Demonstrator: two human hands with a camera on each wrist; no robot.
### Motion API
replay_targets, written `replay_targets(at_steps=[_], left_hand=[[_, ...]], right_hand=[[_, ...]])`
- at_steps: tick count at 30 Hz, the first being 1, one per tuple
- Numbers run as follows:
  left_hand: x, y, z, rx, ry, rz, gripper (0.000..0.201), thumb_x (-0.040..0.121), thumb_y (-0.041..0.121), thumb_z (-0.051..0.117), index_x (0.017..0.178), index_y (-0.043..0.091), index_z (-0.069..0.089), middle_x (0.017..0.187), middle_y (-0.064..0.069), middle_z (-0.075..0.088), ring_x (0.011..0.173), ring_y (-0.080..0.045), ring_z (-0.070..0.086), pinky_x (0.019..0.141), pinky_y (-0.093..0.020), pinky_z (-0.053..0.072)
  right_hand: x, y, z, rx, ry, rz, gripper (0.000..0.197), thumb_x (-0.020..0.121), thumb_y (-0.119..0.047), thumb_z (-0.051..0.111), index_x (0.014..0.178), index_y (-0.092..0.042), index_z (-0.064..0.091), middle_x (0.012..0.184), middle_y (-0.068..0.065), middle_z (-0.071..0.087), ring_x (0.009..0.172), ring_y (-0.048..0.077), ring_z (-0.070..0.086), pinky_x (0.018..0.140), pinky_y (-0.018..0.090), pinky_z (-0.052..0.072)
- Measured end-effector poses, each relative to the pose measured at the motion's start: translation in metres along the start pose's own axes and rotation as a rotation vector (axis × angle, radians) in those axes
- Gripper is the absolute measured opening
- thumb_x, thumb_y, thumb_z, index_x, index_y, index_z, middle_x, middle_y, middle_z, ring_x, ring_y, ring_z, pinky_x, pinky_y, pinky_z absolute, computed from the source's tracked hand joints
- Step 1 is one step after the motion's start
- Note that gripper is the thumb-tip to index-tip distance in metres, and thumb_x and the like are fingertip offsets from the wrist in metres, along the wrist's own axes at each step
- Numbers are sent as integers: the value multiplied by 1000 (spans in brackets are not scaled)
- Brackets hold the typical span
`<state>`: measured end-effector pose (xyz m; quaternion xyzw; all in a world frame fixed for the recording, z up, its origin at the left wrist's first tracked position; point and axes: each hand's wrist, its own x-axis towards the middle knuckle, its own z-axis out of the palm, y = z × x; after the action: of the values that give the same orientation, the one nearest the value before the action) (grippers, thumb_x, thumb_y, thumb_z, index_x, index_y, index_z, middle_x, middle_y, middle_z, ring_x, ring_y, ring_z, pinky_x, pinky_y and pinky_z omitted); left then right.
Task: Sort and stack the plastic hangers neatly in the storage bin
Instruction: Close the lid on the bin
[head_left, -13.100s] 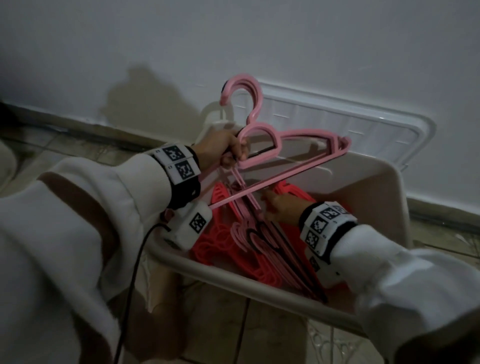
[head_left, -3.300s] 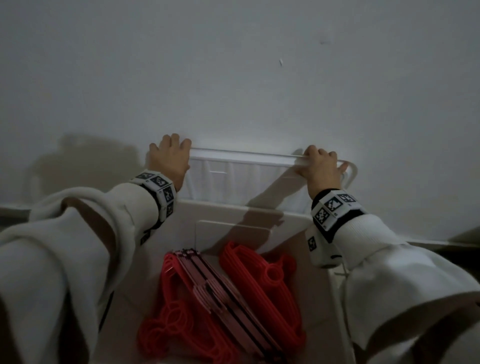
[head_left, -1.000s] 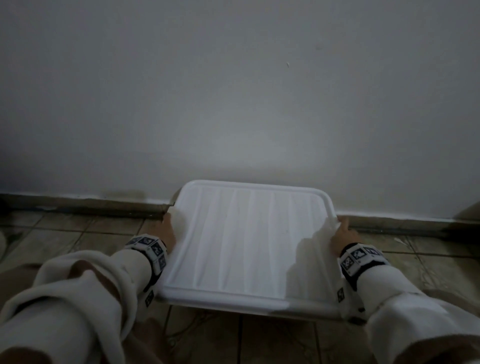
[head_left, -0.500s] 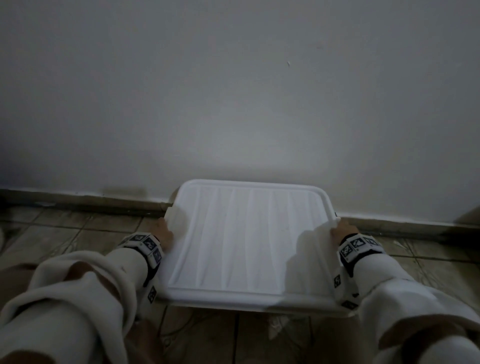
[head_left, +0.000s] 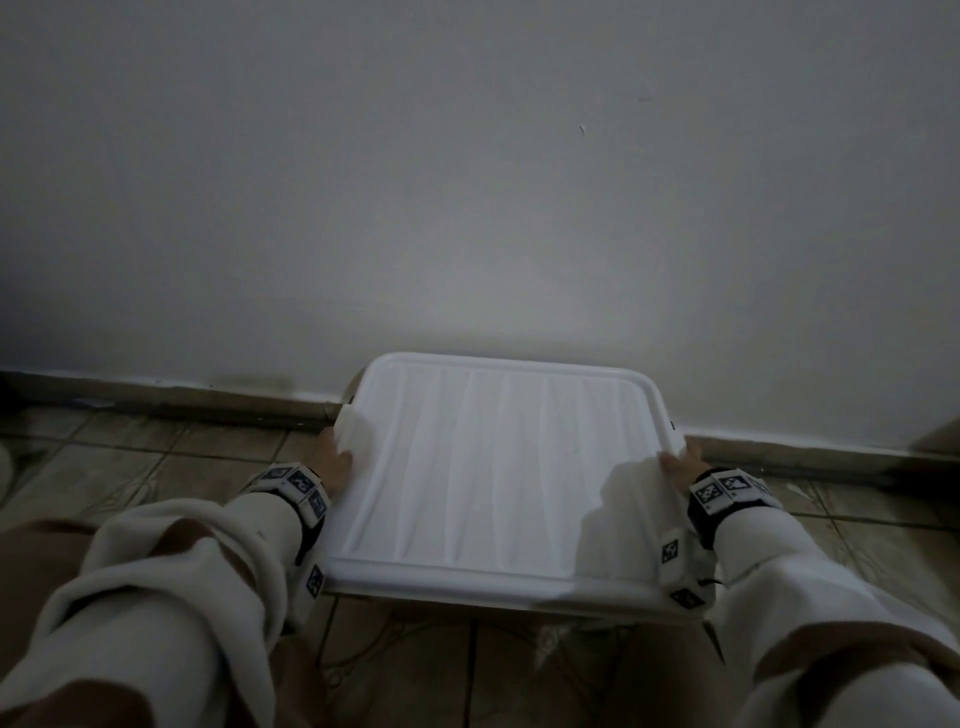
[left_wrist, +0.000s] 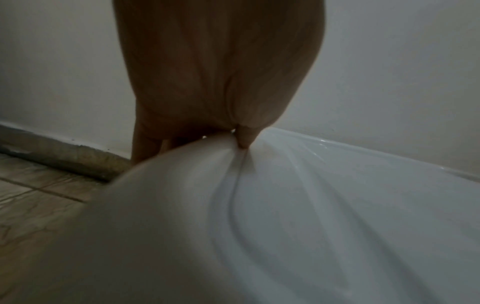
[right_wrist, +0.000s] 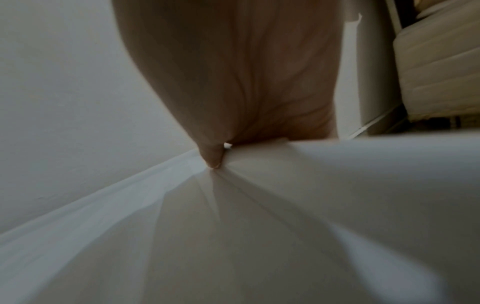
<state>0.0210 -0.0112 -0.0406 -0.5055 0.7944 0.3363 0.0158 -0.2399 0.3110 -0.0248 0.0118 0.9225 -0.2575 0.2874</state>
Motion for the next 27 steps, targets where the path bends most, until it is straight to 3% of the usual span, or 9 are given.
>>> replay_targets(at_steps=[10,14,16,20,23,27], left_hand=[[15,15,-1,-31,-21,-18,54,101,15,30,148,2,7,149,-23,25,133,-38,33,105,-32,30],[22,14,-5,22,-44,-41,56,101,17,32,148,2,6,149,-24,26,133,-40,33,107,-35,30],[21,14,-5,16,-49,-50,58,100,19,34,148,3,5,150,-23,24,134,-40,31,109,-37,29],[16,13,-9,-101,5,-117,76,96,22,48,149,4,-3,152,-23,18,137,-39,27,111,-42,24],[21,10,-13,-33,30,-190,80,91,36,55,147,-1,11,149,-23,27,134,-39,33,108,-46,30],[22,6,-13,66,-7,-173,71,92,45,48,138,-7,34,139,-26,43,123,-40,47,99,-39,38]], right_hand=[[26,-13,1,30,57,17,56,98,-27,41,142,1,21,142,26,33,129,37,38,100,35,32],[26,-12,0,-35,58,-19,54,98,-28,39,141,2,23,144,23,30,130,36,37,105,37,31],[23,-11,-2,2,82,-49,55,95,-26,46,139,-1,24,139,26,37,123,39,43,101,40,35],[21,-2,-10,-49,180,-11,77,78,-49,65,136,-9,35,128,23,50,108,40,55,89,42,45],[11,2,-18,-109,151,-14,66,77,-50,66,122,-5,54,119,19,60,106,33,59,86,34,47],[1,3,-14,-160,55,-3,58,92,-38,52,130,4,42,128,22,53,116,34,54,90,33,43]])
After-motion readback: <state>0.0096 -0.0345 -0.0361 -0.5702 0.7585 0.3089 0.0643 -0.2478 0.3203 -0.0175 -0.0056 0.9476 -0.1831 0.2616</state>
